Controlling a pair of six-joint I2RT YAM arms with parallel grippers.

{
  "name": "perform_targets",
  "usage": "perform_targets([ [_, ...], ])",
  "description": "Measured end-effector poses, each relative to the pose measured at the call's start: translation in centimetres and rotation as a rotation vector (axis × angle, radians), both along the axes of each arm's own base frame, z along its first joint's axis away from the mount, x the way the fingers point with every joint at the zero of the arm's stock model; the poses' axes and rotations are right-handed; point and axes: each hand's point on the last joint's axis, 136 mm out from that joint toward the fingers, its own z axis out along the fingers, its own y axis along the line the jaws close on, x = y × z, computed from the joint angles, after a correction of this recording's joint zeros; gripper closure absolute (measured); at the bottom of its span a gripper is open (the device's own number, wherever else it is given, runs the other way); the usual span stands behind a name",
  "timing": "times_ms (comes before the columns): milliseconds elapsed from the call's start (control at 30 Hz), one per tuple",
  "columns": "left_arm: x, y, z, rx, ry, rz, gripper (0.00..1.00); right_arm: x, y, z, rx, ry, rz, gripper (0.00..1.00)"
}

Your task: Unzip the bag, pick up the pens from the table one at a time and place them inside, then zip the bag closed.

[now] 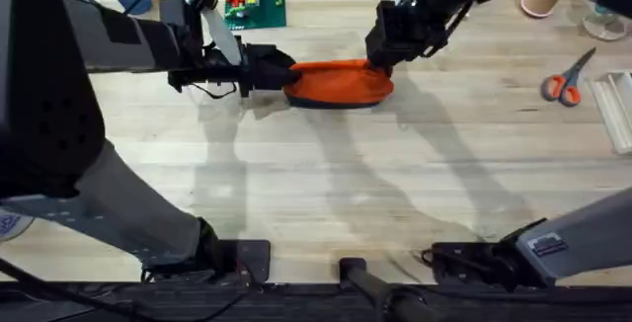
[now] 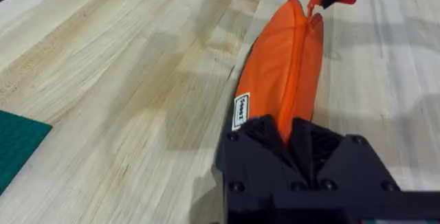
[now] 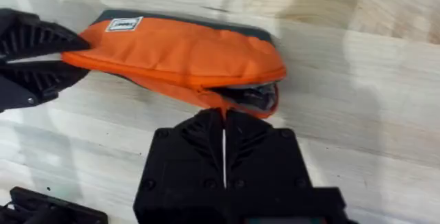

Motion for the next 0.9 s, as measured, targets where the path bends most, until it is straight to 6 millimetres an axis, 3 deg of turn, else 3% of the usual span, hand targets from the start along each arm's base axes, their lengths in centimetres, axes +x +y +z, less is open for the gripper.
perform_targets([
  [467,0.0,0.0,0.0,0.000,0.000,0.000,0.959,-0.6,-2.6,-1.5,-0.018,0.047,-0.048,0.967],
  [900,-0.1,-0.2,0.0,0.000,0.000,-0.006,0.959,-0.8,-5.7,-0.3,-0.010,0.036,-0.107,0.967],
])
